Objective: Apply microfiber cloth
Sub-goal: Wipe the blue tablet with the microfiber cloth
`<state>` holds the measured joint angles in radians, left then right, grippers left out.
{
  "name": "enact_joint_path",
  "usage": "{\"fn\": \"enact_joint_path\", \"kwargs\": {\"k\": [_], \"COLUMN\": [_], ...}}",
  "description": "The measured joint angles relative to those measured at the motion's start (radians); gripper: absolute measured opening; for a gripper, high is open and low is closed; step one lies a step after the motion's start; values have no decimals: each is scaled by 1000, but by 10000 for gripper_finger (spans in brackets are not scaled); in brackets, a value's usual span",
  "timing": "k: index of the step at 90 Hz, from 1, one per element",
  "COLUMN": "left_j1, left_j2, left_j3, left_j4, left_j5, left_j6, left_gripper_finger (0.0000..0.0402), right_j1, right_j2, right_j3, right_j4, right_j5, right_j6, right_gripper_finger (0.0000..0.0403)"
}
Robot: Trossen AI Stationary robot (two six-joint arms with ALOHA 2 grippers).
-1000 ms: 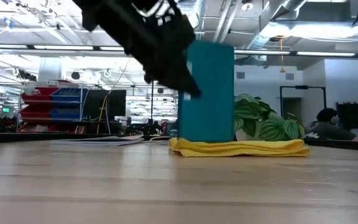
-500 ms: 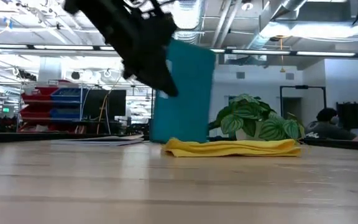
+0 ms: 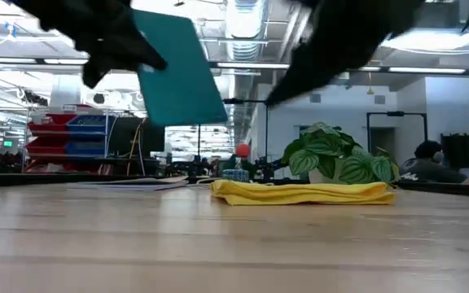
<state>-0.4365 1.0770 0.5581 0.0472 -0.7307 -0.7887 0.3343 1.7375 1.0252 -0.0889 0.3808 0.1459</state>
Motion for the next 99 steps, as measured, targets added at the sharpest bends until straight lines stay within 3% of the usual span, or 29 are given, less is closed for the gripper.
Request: {"fn": "enact_joint_path", "kwargs": {"k": [14,42,52,67,83,99], "left_j1": [-47,-76,-76,-74,-56,-46], "left_j2": [-38,0,6,-1,-15,-15], "left_j3": [-56,-55,-54,-54,-53,-53], "left_j4": [42,71,69,51,-51,-56], "left_j5": [-62,-70,-64,-65,-72,-74], "left_j6": [-29,-36,-46,-53,-139,-162], "left_gripper_finger": [9,9,9,9,9,9], "right_j1": [-96,-186,-193,-152,-62,33], "right_j2": [86,196,231,230,154,14], "right_j3": [0,4,5,4,-6,-2], "right_j4": [20,41,52,78,95,145], "right_j5": [-60,-129,-184,-206,-143,208], "right_j6": [-40,-17,24,60,105,168], "right_gripper_finger": [286,269,204,34,10,4]}}
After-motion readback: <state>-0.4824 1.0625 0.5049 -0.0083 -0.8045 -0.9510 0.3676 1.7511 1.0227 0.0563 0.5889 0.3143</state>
